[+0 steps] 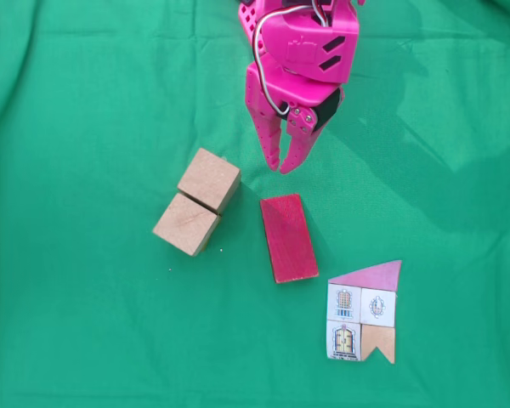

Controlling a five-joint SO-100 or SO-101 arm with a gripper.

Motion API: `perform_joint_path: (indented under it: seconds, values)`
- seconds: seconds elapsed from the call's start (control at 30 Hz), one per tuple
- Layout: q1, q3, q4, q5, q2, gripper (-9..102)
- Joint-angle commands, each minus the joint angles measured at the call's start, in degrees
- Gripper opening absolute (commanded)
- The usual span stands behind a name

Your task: Grasp some building blocks and build the house on the picture.

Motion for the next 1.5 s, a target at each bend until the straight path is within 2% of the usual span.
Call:
perform_joint_path:
  seconds: [0.0, 0.17, 0.37, 0.53, 0.67, 0.87, 1.03, 1.17, 1.47]
  values:
    - [0.3, -2.2, -0.8, -12.1, -0.2, 0]
    - [0.3, -1.4, -0.8, -24.1, -0.3, 0]
    - [-0.5, -2.1, -0.8, -31.0, -3.5, 0]
    - [-0.6, -2.1, -4.9, -32.1, -4.5, 0]
    - [-0.5, -1.2, -13.4, -32.2, -5.8, 0]
    - [0.3, -1.6, -26.1, -32.3, -16.8, 0]
    - [0.3, -2.0, -33.9, -32.3, -23.2, 0]
    - [-0.5, -2.3, -36.6, -32.3, -26.1, 0]
    - [0.3, -2.5, -36.8, -32.3, -28.8, 0]
